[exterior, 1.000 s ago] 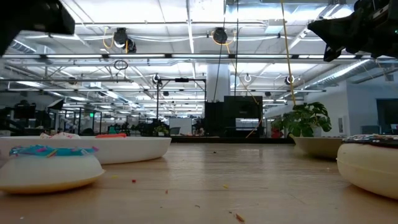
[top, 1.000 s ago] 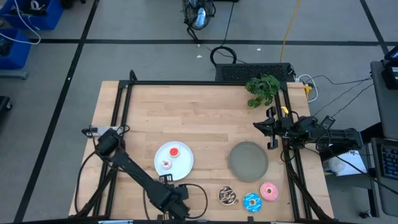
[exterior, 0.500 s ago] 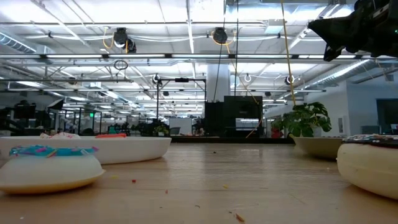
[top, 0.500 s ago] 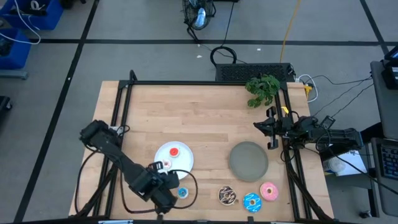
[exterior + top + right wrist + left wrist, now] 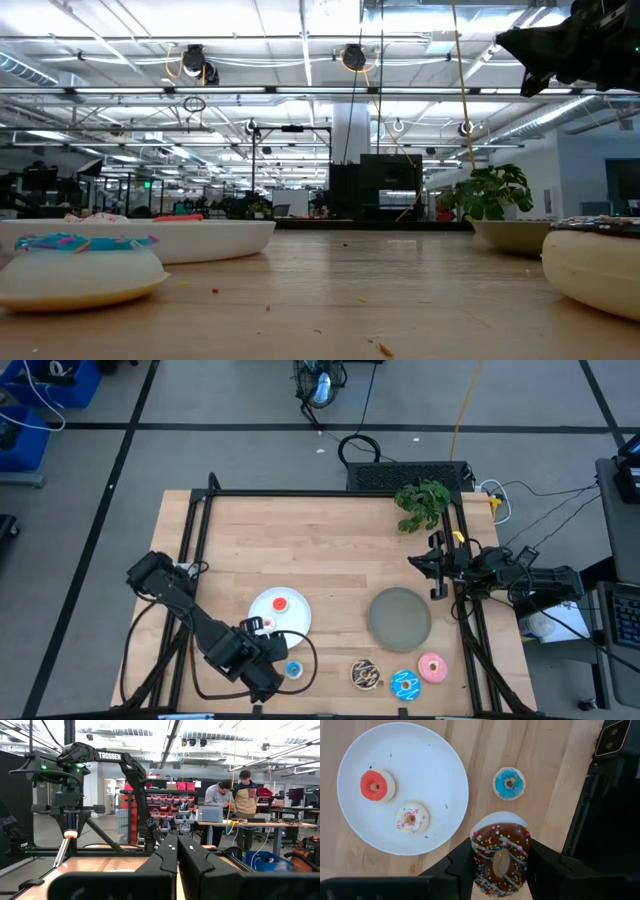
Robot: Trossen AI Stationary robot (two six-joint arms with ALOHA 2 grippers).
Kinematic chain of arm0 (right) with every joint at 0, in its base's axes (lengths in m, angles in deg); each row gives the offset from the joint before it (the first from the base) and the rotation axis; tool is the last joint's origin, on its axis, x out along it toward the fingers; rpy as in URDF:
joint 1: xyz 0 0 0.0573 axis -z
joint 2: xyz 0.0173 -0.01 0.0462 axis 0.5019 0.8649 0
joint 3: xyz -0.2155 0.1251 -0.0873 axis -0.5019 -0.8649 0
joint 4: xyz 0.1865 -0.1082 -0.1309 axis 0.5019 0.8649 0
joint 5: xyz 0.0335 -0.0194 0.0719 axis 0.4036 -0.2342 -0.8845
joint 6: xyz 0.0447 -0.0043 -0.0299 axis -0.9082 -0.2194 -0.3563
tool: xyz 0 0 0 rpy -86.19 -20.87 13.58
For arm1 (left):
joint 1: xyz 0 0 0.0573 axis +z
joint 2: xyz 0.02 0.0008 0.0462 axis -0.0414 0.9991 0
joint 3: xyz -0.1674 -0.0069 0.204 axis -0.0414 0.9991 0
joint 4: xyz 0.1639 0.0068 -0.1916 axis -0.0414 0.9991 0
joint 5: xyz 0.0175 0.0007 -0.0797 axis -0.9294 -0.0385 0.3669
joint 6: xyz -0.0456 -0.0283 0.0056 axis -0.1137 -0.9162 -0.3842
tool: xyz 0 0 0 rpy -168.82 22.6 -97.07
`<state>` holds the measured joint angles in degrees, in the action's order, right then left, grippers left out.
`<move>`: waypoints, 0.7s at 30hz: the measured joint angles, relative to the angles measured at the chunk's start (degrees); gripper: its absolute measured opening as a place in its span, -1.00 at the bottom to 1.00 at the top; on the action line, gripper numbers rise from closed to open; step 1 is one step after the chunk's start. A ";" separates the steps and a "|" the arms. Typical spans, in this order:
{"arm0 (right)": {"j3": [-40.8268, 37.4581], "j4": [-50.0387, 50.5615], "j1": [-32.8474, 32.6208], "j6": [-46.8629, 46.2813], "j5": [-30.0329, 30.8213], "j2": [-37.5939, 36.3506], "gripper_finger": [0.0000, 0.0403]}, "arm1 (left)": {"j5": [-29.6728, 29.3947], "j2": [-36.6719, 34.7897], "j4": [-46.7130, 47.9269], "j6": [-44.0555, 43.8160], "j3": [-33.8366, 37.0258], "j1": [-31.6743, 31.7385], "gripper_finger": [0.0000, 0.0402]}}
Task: Pick & Place donuts
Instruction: Put the small brown donut on the white plate
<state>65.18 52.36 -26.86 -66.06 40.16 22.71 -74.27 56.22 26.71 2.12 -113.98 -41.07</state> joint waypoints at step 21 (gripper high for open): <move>0.01 -0.07 0.01 -0.01 0.00 0.00 -1.00 | -0.36 0.00 0.00 1.75 0.00 -0.04 -0.26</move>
<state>65.19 52.29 -26.85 -66.06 40.16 22.71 -74.63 56.22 26.71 3.88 -113.98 -41.12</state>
